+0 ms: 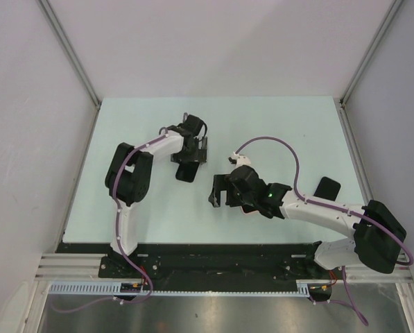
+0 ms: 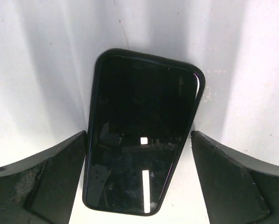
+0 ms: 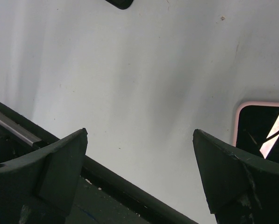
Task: Take the phone out of the phone case
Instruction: Pick up the phone at the center of the board.
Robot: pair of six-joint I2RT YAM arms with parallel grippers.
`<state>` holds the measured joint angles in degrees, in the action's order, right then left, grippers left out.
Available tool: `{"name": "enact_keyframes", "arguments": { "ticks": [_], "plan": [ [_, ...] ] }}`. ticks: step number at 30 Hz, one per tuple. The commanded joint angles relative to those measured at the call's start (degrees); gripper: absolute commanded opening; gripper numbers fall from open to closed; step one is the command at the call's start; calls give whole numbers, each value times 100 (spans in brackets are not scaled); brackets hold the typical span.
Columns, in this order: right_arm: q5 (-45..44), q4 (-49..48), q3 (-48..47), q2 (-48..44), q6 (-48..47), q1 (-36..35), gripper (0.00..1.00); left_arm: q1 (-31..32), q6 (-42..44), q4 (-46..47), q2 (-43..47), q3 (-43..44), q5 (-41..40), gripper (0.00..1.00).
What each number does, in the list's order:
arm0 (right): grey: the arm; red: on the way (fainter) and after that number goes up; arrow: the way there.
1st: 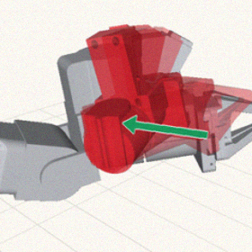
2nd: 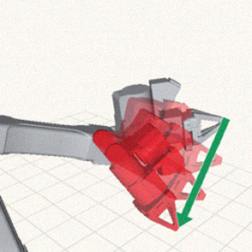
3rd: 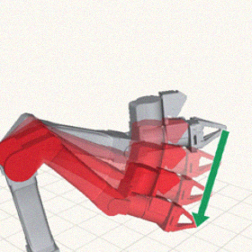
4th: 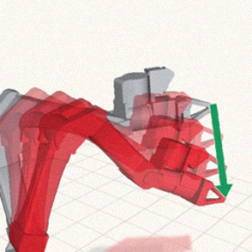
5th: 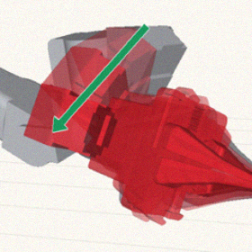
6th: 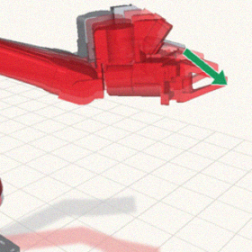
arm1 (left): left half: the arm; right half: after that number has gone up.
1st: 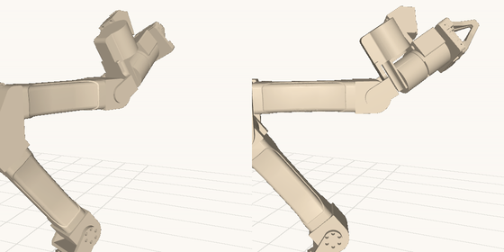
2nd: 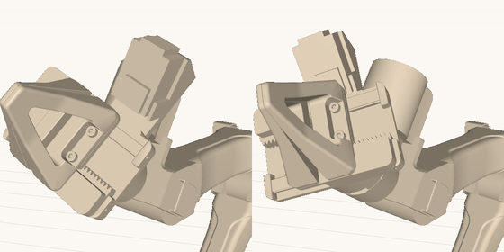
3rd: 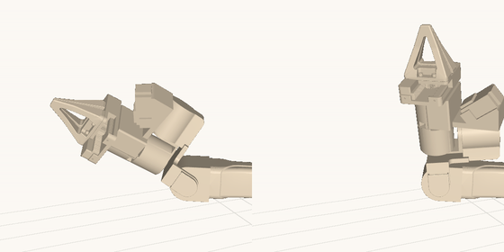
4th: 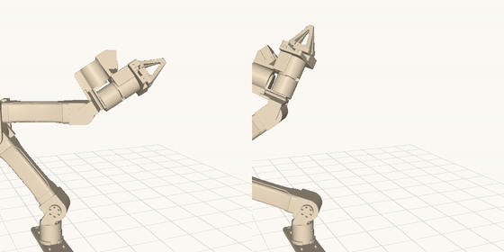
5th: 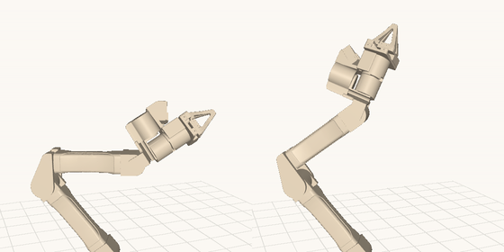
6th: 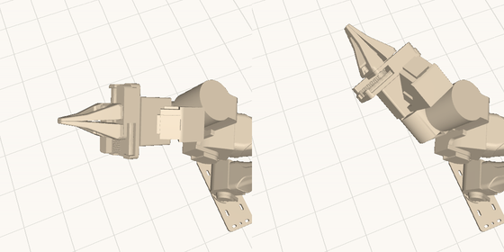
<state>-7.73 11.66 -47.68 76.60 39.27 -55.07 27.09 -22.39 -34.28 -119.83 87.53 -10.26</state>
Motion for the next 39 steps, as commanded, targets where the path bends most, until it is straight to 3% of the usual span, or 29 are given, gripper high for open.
{"name": "enact_keyframes", "arguments": {
  "ticks": [1,5,8,14,20,24,32,35,39],
  "plan": [
    [-177,-129,-13,-119,107,-39,100,42,60,-122,-286,282,59,92],
    [-151,-120,-13,-154,151,-22,100,42,-37,-79,-164,274,375,75],
    [76,-233,127,-224,546,240,100,42,-151,106,73,134,946,70],
    [1667,-2455,1269,-444,1715,1270,98,-37,-625,316,530,-226,1553,66],
    [1669,-3474,1305,326,2322,1604,91,-143,-1390,1002,970,-948,2326,66],
    [1810,-4495,1244,1110,2612,1561,83,-143,-1478,994,891,-930,2555,66],
    [1388,-5278,708,2560,2603,1332,72,-204,-1505,1038,891,-992,2801,66],
    [1432,-5883,593,3088,2753,1332,64,-248,-1496,968,900,-983,2854,67],
    [1353,-6491,558,3563,3016,1367,45,-301,-1496,906,935,-1009,2872,67]
  ]
}}
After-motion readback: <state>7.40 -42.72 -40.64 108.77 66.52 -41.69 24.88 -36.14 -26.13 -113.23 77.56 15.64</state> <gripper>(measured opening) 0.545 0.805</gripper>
